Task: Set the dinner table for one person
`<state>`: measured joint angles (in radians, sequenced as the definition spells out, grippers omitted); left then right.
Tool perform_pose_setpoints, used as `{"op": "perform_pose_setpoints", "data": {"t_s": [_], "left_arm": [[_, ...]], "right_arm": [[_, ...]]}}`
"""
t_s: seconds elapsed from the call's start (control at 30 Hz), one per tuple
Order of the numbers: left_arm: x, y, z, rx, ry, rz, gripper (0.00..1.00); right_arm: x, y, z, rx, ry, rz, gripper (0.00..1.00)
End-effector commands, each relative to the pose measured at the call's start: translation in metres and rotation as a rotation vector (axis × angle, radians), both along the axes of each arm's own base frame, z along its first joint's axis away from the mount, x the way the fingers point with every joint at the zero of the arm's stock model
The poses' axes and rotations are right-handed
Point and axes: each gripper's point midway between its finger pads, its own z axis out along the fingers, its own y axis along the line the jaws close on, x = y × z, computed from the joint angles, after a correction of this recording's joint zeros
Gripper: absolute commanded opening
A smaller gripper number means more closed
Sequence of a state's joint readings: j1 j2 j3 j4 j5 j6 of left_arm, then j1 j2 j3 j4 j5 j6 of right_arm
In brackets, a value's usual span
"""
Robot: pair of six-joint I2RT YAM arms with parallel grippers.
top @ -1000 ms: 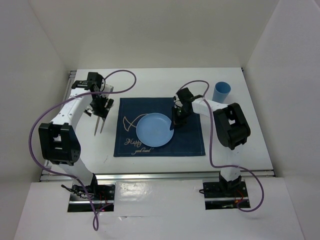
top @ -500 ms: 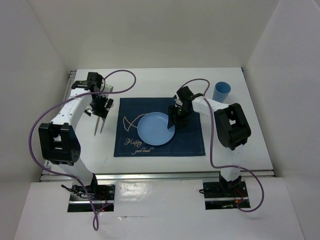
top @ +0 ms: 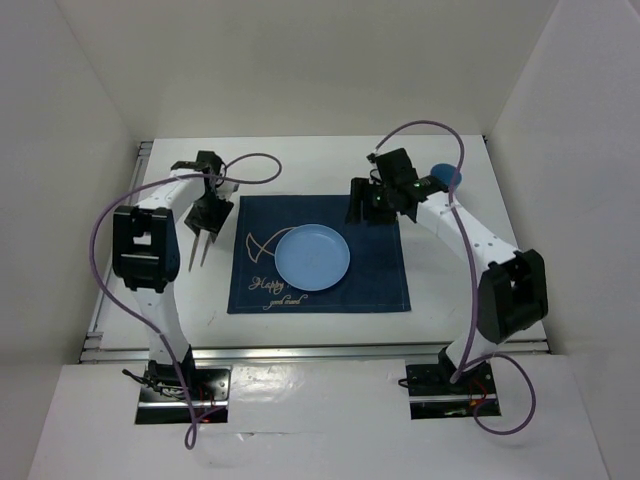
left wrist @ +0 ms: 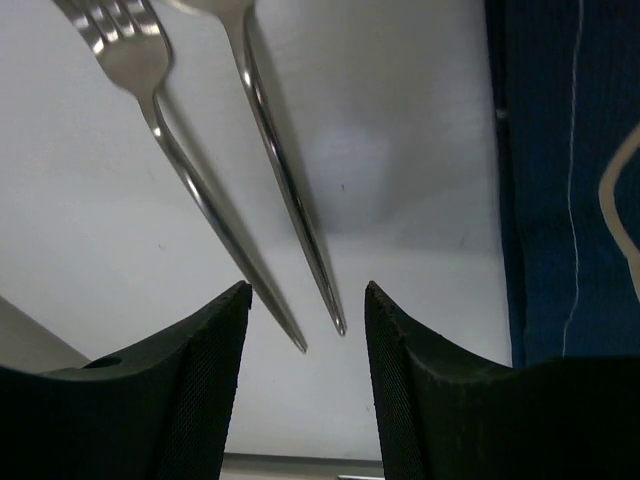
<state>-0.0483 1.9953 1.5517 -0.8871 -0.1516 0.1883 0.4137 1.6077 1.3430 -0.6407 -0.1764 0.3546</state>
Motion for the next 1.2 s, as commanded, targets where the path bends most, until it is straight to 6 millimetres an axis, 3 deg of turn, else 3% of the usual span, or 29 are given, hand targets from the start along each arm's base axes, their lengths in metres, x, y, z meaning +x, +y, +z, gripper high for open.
{"op": "perform_pose_setpoints", "data": {"t_s": [0.0,0.3,0.33,0.53,0.67,0.77,0.83,0.93,1.17], "left_arm": [[0.031,0.005,-0.002,0.037,-0.051,-0.012,0.57],[0.053,0.004,-0.030,0.045,-0.026,0.012,0.55],[0.047,0.005,-0.040,0.047,0.017,0.011,0.50],[0.044,-0.002,-0.052,0.010,0.061,0.004,0.33],[0.031,-0.010,-0.059,-0.035,0.129,-0.001,0.22],[0.025,-0.020,-0.063,-0.090,0.187,-0.005,0.00],[0.021,-0.023,-0.070,-0.130,0.220,0.014,0.00],[0.023,-0.029,-0.066,-0.205,0.217,0.054,0.00],[0.049,-0.043,-0.013,-0.354,0.056,0.169,0.00]], "right_arm": [[0.003,-0.007,0.020,0.005,-0.058,-0.056,0.70],[-0.012,-0.019,0.035,0.022,-0.092,-0.114,0.70],[-0.011,-0.019,0.041,0.032,-0.112,-0.115,0.70],[-0.009,-0.031,0.073,0.038,-0.223,-0.173,0.70],[-0.008,-0.039,0.080,0.019,-0.258,-0.195,0.70],[-0.009,-0.038,0.090,0.041,-0.284,-0.203,0.70],[-0.010,-0.036,0.097,0.065,-0.308,-0.194,0.70],[-0.014,-0.032,0.093,0.070,-0.297,-0.152,0.70],[-0.023,-0.006,0.085,0.133,-0.280,-0.032,0.70]]}}
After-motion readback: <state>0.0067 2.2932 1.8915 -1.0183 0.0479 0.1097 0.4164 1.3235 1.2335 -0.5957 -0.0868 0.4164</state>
